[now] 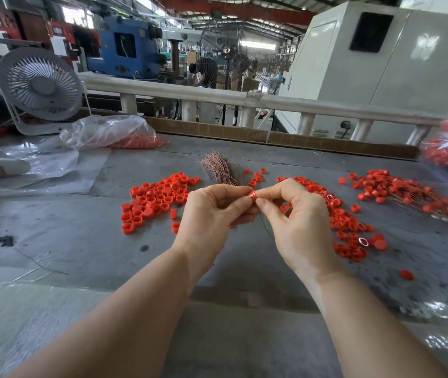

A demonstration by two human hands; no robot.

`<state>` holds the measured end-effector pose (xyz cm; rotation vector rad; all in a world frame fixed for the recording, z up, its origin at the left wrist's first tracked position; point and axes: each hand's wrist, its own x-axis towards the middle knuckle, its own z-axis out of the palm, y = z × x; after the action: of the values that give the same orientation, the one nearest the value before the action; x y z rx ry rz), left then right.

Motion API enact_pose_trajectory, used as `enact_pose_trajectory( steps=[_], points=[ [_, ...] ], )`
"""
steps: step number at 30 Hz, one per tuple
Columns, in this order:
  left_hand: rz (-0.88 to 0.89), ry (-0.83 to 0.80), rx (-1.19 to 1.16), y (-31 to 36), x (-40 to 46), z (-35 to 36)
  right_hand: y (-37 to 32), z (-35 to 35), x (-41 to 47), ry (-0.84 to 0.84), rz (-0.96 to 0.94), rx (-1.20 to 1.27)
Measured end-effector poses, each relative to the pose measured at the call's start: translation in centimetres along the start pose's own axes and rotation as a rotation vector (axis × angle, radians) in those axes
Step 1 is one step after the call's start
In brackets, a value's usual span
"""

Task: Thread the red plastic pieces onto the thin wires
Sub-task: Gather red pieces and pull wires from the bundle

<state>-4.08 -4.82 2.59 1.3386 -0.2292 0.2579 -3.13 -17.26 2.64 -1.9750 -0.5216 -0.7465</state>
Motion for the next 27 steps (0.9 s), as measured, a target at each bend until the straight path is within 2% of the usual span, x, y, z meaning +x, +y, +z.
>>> enact_pose_trajectory(
  steps=[12,17,23,27],
  points=[
    [0.019,0.022,0.024,-0.22,-0.02,0.15,-0.10,-0.03,-0.08,-0.004,-0.055,-0.031],
    [-0.095,0.003,-0.135,-0.36,0.31,-0.05,-0.03,0.25,-0.27,0.027,-0.116,-0.093],
    [-0.139,0.016,-0.159,-0.70,0.60,-0.51,-0.50,0.07,-0.21,-0.015,-0.095,-0.005],
    [-0.194,-0.031,-0.384,-0.55,0.82,-0.35,-0.72,0.08,-0.01,0.105,-0.002,0.101]
  ],
)
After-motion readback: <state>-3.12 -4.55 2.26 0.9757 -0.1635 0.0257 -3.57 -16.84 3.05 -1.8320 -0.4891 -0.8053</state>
